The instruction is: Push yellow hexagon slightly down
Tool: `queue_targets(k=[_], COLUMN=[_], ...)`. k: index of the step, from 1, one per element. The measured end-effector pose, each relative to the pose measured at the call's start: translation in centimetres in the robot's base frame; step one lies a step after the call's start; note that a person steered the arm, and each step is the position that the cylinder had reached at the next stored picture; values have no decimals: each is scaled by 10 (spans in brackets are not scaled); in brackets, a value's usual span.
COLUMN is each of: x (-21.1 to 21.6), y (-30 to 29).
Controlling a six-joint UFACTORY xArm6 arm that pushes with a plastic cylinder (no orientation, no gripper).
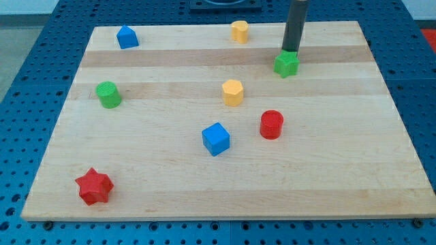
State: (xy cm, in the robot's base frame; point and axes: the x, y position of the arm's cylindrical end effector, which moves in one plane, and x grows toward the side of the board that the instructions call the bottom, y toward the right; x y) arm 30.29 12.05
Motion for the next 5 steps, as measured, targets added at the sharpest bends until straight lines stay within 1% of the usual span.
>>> queue_targets(k=[1, 2, 3, 4, 5], x=[5, 4, -45, -99, -111], y=[-13, -12, 21, 23, -7])
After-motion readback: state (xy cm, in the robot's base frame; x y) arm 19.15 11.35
